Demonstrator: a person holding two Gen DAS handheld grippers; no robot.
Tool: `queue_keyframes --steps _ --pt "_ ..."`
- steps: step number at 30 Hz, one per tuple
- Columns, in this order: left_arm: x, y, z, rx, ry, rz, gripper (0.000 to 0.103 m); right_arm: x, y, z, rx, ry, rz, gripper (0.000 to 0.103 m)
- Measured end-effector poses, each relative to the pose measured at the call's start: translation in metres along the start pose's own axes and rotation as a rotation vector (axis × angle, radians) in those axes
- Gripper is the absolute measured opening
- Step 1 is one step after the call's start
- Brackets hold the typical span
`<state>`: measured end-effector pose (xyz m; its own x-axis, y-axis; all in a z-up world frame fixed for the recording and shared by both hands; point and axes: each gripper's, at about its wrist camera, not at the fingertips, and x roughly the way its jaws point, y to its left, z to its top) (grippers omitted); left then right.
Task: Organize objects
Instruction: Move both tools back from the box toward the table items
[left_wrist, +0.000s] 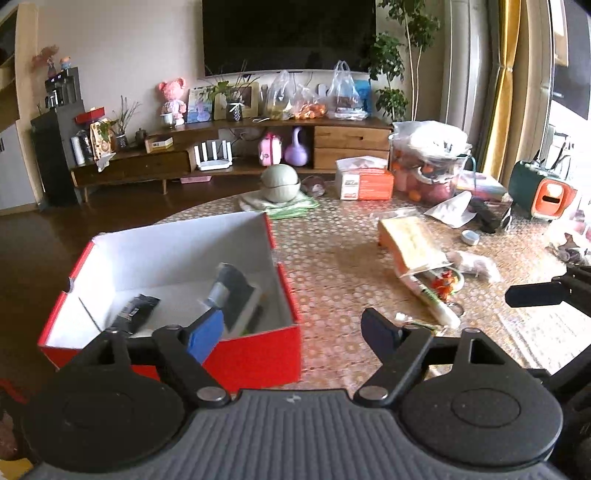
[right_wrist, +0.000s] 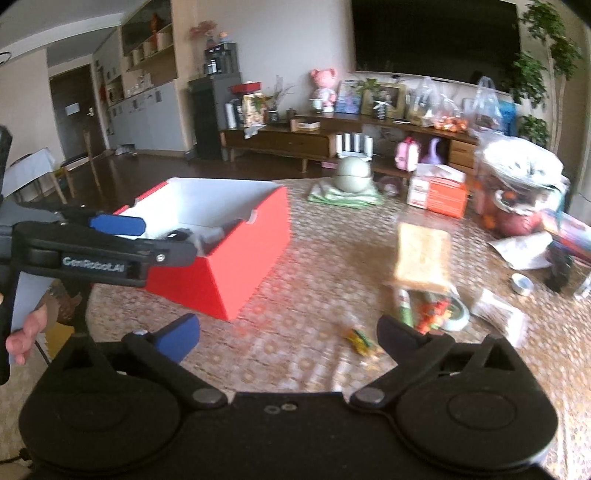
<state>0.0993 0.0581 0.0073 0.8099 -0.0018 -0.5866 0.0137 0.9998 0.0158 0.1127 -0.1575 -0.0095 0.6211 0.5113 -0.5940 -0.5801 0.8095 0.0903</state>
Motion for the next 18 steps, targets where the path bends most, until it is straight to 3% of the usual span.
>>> queue_keyframes --steps 8,15,17,18 --pt "0.011 -0.039 -0.011 0.042 -0.012 -0.065 0.083 -0.013 -0.048 -0.020 0.034 0.004 -0.075 0.102" --pt "0.033 -0.066 -0.018 0.065 0.027 -0.140 0.092 -0.017 -0.085 -0.032 0.067 0.024 -0.134 0.102" --pt "0.040 -0.073 -0.020 0.071 0.034 -0.156 0.103 -0.017 -0.094 -0.034 0.066 0.030 -0.151 0.102" --pt "0.043 -0.076 -0.021 0.075 0.033 -0.161 0.103 -0.016 -0.099 -0.035 0.065 0.033 -0.157 0.102"
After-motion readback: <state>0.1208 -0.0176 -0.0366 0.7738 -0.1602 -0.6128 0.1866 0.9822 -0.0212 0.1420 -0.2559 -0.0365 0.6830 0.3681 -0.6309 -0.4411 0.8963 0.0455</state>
